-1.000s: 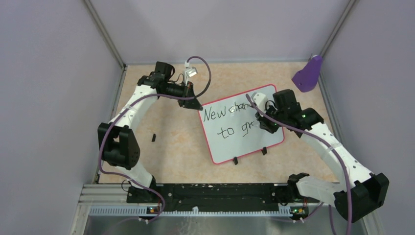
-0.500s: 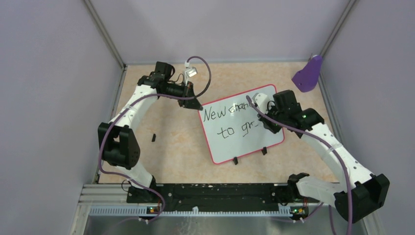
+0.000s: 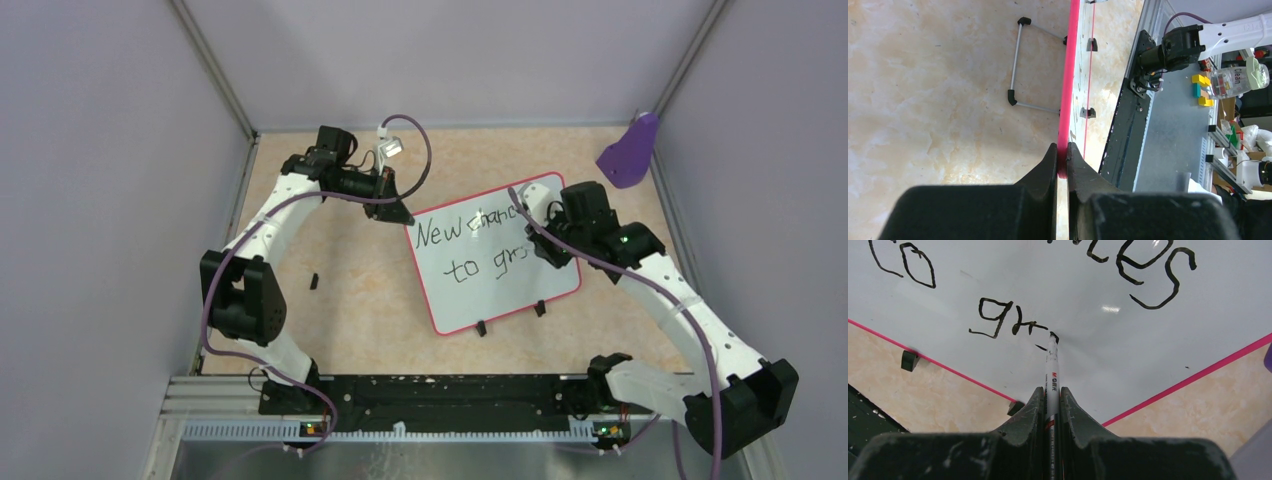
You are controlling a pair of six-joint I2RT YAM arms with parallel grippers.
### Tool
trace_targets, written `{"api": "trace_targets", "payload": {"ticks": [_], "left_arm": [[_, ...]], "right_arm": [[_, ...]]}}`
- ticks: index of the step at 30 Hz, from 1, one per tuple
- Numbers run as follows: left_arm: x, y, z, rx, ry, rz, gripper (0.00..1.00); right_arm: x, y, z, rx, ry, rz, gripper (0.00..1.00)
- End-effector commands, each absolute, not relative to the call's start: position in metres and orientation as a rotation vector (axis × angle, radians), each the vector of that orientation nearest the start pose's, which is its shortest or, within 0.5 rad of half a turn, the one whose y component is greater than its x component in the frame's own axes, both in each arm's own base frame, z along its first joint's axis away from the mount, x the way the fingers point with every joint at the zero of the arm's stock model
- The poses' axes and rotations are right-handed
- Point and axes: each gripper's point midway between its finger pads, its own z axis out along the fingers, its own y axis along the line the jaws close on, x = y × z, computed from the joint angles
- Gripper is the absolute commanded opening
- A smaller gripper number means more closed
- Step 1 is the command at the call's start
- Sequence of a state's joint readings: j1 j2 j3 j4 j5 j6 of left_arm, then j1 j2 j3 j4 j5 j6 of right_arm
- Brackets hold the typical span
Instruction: Write a sentence on the whiteboard
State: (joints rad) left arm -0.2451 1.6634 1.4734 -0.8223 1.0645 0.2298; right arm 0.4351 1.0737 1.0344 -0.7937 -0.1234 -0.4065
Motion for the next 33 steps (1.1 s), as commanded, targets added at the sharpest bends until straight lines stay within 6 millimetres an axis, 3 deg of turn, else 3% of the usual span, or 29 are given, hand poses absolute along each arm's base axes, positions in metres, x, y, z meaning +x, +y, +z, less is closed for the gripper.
{"api": "trace_targets", "payload": {"ticks": [1,7,21,33], "left_arm": [[0.299,-0.235,0.211,0.933,2.172,-1.342,0.0],[0.299,-0.234,0.21,0.934,2.175,-1.339,0.0],[0.299,-0.234,0.21,0.932,2.176,-1.338,0.0],[0.299,-0.234,0.21,0.932,2.177,-1.338,0.0]], "right_arm": [[0.263,0.138,0.213,-0.996,2.065,0.234,0.0],[0.252,0.145,0.206,-1.06,2.072,0.272,0.0],[0.245,0.132,0.18,-1.136,2.152,0.205,0.0],[0.238,0.138,0.185,-1.155,2.129,0.259,0.0]]}}
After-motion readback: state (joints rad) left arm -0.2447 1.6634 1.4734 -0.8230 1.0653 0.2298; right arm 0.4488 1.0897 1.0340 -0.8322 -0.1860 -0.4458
